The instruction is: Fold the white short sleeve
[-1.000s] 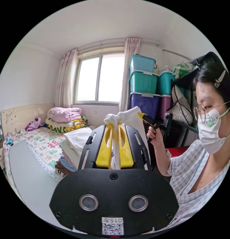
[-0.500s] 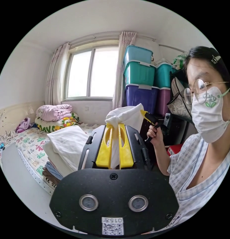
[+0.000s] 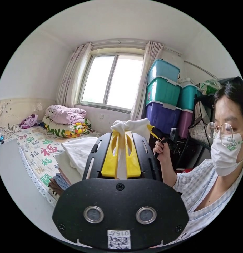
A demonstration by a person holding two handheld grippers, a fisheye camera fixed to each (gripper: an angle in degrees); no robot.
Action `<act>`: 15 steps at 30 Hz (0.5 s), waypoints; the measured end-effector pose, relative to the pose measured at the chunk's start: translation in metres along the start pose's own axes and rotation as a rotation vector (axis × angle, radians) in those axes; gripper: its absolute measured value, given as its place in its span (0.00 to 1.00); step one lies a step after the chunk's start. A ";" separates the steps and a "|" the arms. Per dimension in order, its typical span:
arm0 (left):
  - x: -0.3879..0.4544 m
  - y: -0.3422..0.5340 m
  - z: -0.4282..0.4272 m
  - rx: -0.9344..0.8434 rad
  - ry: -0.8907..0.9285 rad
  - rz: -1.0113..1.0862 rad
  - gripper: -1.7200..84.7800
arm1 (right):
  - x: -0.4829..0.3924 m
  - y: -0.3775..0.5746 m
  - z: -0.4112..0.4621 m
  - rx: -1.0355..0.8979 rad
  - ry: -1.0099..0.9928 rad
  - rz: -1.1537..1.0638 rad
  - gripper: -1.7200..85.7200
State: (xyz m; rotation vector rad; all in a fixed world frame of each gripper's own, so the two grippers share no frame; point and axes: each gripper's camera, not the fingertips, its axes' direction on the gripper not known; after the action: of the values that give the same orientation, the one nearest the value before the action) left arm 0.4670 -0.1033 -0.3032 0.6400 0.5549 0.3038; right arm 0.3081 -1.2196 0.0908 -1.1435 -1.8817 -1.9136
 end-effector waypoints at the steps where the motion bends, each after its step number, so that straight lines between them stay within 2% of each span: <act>1: 0.000 0.002 0.005 -0.007 0.008 0.011 0.04 | -0.001 0.000 0.001 -0.001 0.014 -0.005 0.03; 9: 0.013 -0.012 0.054 0.004 0.159 0.074 0.04 | -0.014 -0.033 -0.013 0.065 0.175 -0.097 0.03; 15: 0.019 -0.012 0.110 0.000 0.257 0.072 0.04 | 0.003 -0.048 -0.008 0.111 0.255 -0.085 0.03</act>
State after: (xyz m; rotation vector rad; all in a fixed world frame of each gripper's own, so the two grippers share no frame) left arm 0.5464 -0.1571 -0.2452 0.6256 0.7786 0.4575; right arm 0.2723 -1.2181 0.0583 -0.7585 -1.8943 -1.8693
